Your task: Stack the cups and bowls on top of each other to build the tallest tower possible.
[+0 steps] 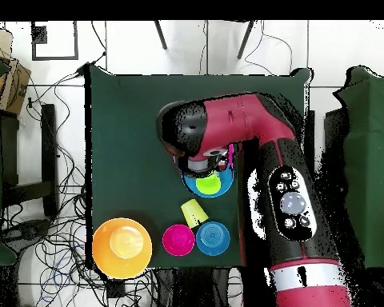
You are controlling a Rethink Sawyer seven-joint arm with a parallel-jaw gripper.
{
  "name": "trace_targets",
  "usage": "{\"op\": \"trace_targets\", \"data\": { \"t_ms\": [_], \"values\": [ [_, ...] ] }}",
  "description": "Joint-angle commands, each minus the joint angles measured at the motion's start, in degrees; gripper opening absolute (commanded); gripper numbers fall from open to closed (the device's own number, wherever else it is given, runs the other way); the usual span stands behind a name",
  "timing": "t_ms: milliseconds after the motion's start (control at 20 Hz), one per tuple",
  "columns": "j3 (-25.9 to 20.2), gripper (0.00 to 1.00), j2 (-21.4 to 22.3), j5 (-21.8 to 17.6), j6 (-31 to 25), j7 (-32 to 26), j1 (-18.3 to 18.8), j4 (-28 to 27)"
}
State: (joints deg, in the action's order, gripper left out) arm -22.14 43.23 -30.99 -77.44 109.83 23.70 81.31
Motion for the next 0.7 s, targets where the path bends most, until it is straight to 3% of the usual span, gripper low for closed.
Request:
{"op": "trace_targets", "data": {
  "t_ms": [50,250,450,700],
  "values": [
    [-1.69,1.00,-7.18,-0.02,1.07,3.07,-6.08,-5.04],
    [-1.27,1.00,-13.06,-0.12,0.12,4.90,-8.55,-11.78],
    [-0.58,1.00,-17.04,-0.43,-4.85,4.47,-11.04,-19.62],
    [0.00,1.00,-21.17,-0.22,-5.51,3.64,-13.09,-25.24]
  ]
}}
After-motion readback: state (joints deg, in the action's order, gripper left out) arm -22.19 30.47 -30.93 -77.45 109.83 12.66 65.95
